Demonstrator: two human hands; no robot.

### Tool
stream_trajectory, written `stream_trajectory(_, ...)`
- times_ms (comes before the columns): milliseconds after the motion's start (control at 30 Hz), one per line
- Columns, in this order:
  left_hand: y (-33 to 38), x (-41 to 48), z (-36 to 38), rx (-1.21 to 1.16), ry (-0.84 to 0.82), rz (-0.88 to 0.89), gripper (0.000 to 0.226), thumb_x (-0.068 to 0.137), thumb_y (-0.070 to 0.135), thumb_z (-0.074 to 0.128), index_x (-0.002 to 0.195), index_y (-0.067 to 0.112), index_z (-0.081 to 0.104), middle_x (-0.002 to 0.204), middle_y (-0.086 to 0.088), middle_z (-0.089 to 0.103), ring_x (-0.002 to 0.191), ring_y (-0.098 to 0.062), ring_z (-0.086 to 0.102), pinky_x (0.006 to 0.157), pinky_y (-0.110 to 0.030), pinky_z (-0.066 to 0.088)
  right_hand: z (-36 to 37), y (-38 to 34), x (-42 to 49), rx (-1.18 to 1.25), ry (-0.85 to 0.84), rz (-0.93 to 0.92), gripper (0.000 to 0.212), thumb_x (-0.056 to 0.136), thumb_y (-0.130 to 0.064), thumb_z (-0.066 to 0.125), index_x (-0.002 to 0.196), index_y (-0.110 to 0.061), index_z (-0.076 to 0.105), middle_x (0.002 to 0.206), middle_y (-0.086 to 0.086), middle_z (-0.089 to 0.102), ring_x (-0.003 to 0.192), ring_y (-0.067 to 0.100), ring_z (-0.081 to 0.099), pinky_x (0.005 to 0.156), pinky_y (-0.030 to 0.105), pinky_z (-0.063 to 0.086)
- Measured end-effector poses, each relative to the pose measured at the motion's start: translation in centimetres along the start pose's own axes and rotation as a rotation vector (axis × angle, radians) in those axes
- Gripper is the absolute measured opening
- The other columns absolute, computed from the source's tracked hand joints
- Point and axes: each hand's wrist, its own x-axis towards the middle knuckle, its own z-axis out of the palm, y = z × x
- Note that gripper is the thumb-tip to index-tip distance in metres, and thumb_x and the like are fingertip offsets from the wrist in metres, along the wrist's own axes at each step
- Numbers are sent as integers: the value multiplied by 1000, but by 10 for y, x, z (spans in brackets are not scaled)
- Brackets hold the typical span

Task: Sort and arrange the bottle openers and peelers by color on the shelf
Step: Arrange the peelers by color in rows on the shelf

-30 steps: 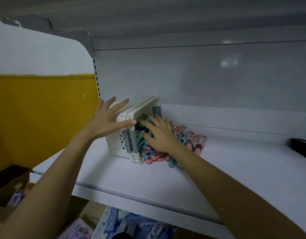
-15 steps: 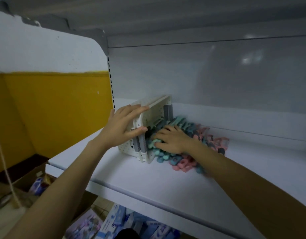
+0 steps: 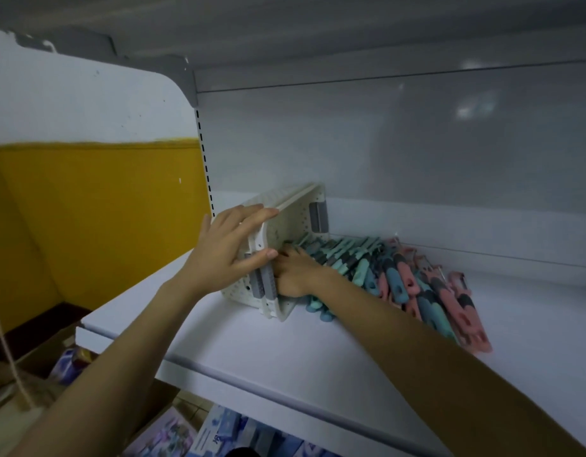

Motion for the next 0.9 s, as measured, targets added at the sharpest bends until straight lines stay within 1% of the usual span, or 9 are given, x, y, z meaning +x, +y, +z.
stream_trajectory(233,-7,1,3,-17,47,2,59,83,75,22,131,42,32,137,1,50,124,-24,46,96,-52,37,-6,12,-29,-50,-96,85,50,97,-46,23,144,-30,27,154,-3,18,139,25,8,112,49,12)
stream_trajectory(367,-9,2,0,-39,48,3,59,83,74,25,131,41,33,137,1,50,125,-24,46,97,-50,37,-9,16,-42,-79,-93,156,47,97,-46,22,141,-28,29,152,-1,24,137,27,12,109,47,16)
stream_trajectory(533,-15,5,-2,-113,80,-39,59,85,62,36,133,28,42,135,0,52,122,-21,48,98,-52,39,-7,20,-55,-45,-26,212,34,98,-36,26,124,-21,40,140,3,40,131,27,19,101,49,24)
stream_trajectory(600,-16,5,-4,-217,128,-102,56,87,52,40,134,22,44,134,3,50,116,-11,47,98,-41,40,-9,23,-62,-53,8,245,35,99,-34,23,124,-18,41,139,4,41,129,27,22,99,48,27)
stream_trajectory(700,-27,1,-9,-427,256,-281,39,97,26,45,135,24,39,134,5,44,88,13,53,78,-16,49,-8,30,-72,-112,10,283,42,100,-36,18,125,-16,45,138,6,41,129,28,23,101,46,25)
stream_trajectory(733,-33,0,-10,-470,292,-345,38,99,20,42,137,22,38,130,5,44,83,12,53,71,-8,48,-7,32,-74,-130,18,279,43,100,-37,18,125,-16,46,138,7,40,129,27,23,103,45,24)
stream_trajectory(800,-46,0,-11,-563,324,-451,37,101,17,37,138,15,36,125,4,42,93,-1,51,69,-1,44,-5,33,-74,-148,37,271,45,99,-39,20,127,-18,48,139,9,36,128,27,23,103,45,24)
stream_trajectory(867,-59,-1,-7,-707,341,-569,36,102,24,33,137,18,36,124,1,41,107,-15,46,78,-10,44,-4,32,-71,-144,33,266,46,99,-42,22,129,-20,48,140,10,33,128,27,24,103,44,24)
stream_trajectory(900,-66,-3,-2,-794,332,-664,36,102,30,31,137,22,36,124,0,42,111,-20,45,85,-22,45,-4,31,-69,-138,25,261,47,99,-43,21,130,-20,47,141,10,33,128,27,24,103,44,24)
